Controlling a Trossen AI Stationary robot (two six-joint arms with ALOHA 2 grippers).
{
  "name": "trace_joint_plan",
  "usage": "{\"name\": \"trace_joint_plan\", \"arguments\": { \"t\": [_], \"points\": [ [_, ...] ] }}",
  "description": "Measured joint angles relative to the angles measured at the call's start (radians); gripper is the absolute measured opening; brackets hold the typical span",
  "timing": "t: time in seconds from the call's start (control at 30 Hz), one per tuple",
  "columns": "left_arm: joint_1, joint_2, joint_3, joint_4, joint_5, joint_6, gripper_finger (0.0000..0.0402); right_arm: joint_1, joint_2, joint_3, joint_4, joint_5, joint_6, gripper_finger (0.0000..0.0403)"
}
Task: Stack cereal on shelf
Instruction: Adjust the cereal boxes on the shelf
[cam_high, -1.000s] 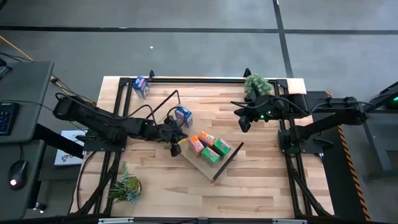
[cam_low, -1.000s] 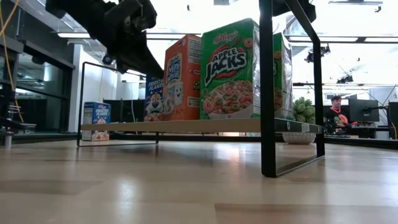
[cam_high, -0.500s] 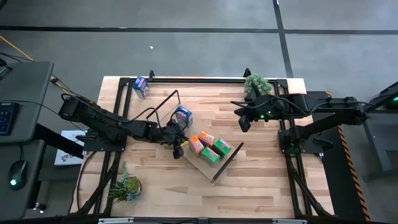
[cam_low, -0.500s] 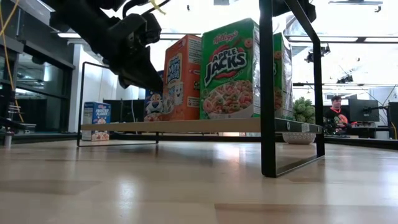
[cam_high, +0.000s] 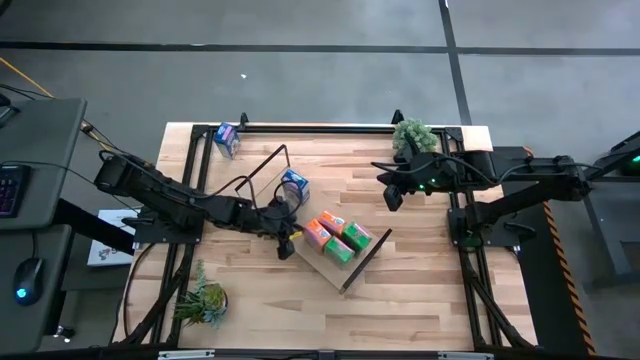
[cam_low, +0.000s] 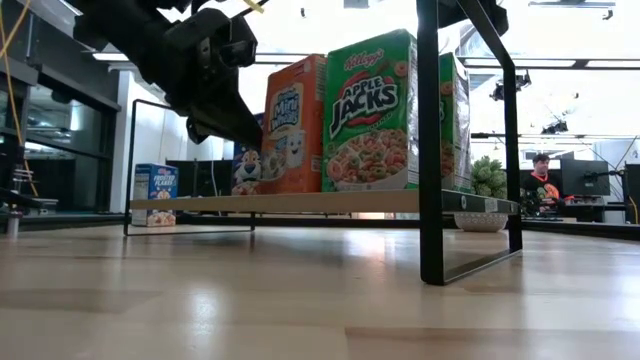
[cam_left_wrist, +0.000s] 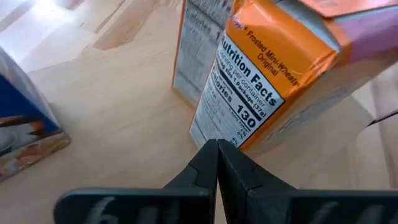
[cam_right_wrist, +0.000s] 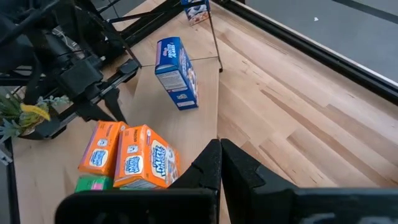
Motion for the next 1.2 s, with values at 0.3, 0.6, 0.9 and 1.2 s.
{"name": "trace_joint_plan", "arguments": {
  "t": [0.3, 0.6, 0.9, 1.2],
  "points": [
    [0.0, 0.0, 0.0, 0.043, 0.007, 0.0, 0.0, 0.0, 0.0, 0.0, 0.0, 0.004, 0.0, 0.0],
    [0.0, 0.0, 0.0, 0.043, 0.024, -0.001, 0.0, 0.0, 0.0, 0.0, 0.0, 0.004, 0.0, 0.0],
    [0.0, 0.0, 0.0, 0.065, 0.024, 0.008, 0.0, 0.0, 0.0, 0.0, 0.0, 0.005, 0.0, 0.0],
    [0.01, -0.038, 0.001, -0.031, 0.036, 0.038, 0.0, 0.0, 0.0, 0.0, 0.0, 0.013, 0.0, 0.0]
  ]
}}
